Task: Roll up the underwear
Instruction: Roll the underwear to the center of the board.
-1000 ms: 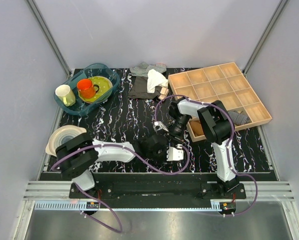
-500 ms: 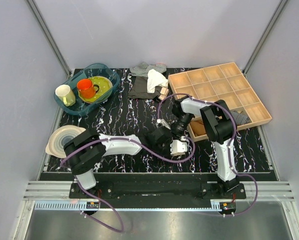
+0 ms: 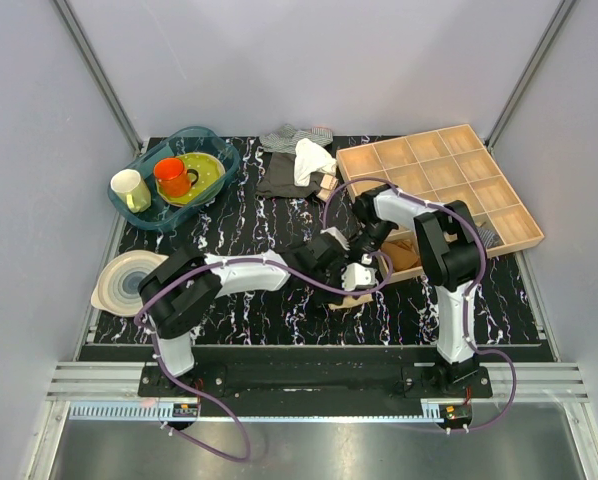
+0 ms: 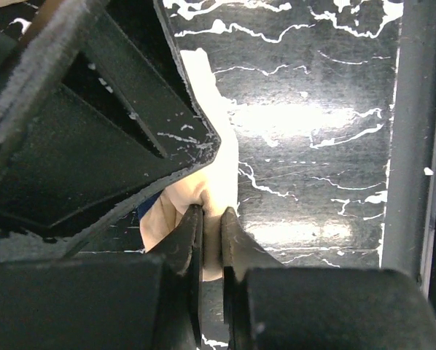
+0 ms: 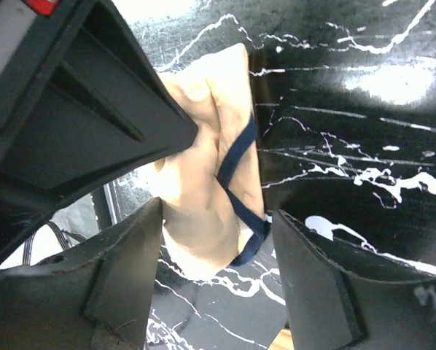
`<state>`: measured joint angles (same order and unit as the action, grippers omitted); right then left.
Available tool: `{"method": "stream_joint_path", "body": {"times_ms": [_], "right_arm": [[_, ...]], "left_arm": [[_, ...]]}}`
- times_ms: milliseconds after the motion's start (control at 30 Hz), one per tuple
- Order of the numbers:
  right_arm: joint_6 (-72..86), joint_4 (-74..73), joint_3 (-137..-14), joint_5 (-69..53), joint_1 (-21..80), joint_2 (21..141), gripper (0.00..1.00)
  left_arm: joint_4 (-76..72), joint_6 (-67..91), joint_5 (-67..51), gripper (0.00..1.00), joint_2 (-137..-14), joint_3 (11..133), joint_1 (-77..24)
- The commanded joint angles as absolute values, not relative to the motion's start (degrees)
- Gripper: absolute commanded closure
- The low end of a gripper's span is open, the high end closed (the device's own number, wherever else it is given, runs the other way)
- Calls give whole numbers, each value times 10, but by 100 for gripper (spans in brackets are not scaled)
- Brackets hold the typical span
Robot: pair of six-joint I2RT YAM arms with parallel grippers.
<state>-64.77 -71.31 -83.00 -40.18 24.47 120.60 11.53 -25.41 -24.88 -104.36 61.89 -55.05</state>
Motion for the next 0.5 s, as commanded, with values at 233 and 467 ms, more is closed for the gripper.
{"method": "stream_joint_path", "body": {"times_ms": [233, 467], "right_arm": [[-636, -679, -812, -374, 265, 1214, 0], [-615, -675, -781, -397, 270, 1208, 1]], "left_arm": [[159, -216, -258, 100, -1085, 628, -543], [145, -193, -236, 100, -1094, 613, -548]]}}
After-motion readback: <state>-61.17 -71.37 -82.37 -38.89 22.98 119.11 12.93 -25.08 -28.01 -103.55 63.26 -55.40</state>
